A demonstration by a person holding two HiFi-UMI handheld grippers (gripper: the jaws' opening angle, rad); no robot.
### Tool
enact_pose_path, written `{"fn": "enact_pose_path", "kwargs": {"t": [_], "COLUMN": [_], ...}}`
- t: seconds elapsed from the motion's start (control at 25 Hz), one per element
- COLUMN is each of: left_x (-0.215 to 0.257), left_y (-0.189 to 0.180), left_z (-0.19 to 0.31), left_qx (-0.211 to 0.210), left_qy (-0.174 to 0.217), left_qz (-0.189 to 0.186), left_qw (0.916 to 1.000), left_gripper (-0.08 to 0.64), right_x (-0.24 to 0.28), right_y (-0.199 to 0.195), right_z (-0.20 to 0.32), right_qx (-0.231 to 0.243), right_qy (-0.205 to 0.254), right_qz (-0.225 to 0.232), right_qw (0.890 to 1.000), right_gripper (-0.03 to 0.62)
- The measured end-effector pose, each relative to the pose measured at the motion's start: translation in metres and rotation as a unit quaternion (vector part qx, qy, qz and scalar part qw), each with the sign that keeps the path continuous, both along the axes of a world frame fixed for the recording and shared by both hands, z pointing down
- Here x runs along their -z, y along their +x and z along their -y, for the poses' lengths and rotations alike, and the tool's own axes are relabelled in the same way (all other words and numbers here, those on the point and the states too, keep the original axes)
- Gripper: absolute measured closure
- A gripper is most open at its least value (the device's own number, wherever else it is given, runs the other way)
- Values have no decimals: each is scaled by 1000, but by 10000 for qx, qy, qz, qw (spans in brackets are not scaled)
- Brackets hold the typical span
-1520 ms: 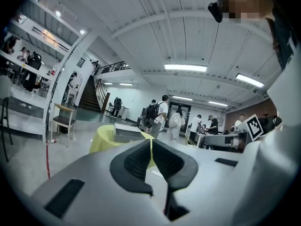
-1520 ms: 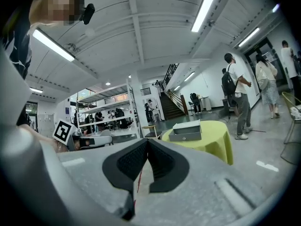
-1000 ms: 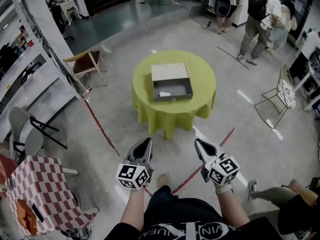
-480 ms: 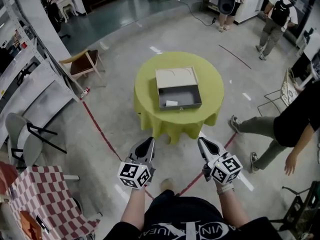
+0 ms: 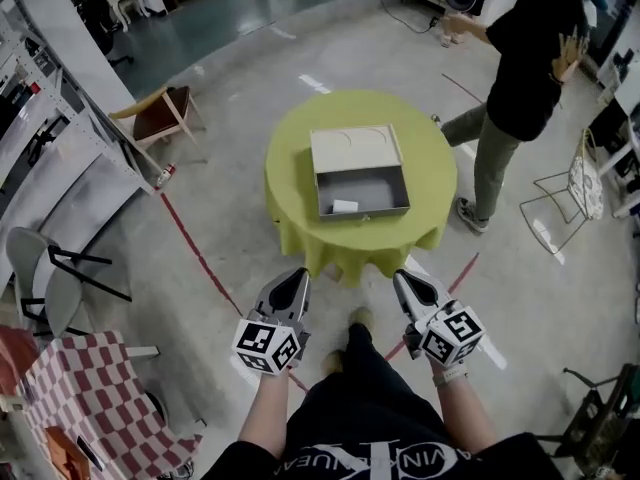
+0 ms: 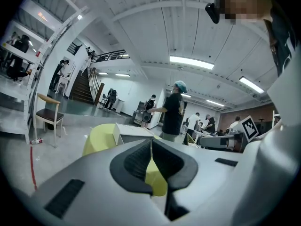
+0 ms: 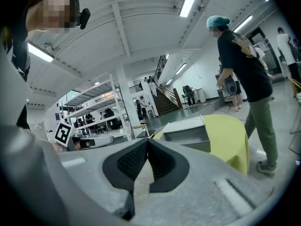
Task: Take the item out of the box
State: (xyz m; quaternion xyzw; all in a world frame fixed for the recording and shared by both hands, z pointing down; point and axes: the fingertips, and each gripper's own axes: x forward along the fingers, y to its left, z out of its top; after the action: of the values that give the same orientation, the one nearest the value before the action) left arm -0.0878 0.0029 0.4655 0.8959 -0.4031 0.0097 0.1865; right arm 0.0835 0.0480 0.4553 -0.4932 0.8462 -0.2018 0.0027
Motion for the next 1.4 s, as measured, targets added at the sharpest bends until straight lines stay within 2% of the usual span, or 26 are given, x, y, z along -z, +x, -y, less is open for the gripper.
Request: {"fn": "enact_pose_path", "kwargs": {"t": [0.2, 0.56, 0.8, 1.0, 1.2, 1.4], "left_x": [-7, -18, -29, -38, -45, -55], "left_y": [8, 32, 42, 53, 54, 52], "left_z": [25, 85, 111, 125, 129, 134], "left_qx": [-19, 111, 197, 215, 299, 262], "left_qy": [-31, -107, -226, -285, -401, -521], "left_qz": [31, 87, 185, 330, 297, 401], "left_qw": [10000, 9998, 9994, 9988, 9983, 9975], "left_gripper": [543, 543, 543, 543, 543, 543], "right_x": [-13, -23, -35, -46, -56, -63], "right_y": [-1, 3, 1, 0, -10, -20], "right_z": [31, 102, 135, 153, 164, 174], "right_qx": [168, 751, 1210, 1647, 2132, 2395], "right_qy": [-104, -249, -463, -602, -756, -1036], "right_qz": [24, -113, -429, -882, -1390, -1756], "right_qw": [9998, 9968, 9906, 9806, 9641, 9493], "right_gripper": [586, 586, 586, 586, 586, 586]}}
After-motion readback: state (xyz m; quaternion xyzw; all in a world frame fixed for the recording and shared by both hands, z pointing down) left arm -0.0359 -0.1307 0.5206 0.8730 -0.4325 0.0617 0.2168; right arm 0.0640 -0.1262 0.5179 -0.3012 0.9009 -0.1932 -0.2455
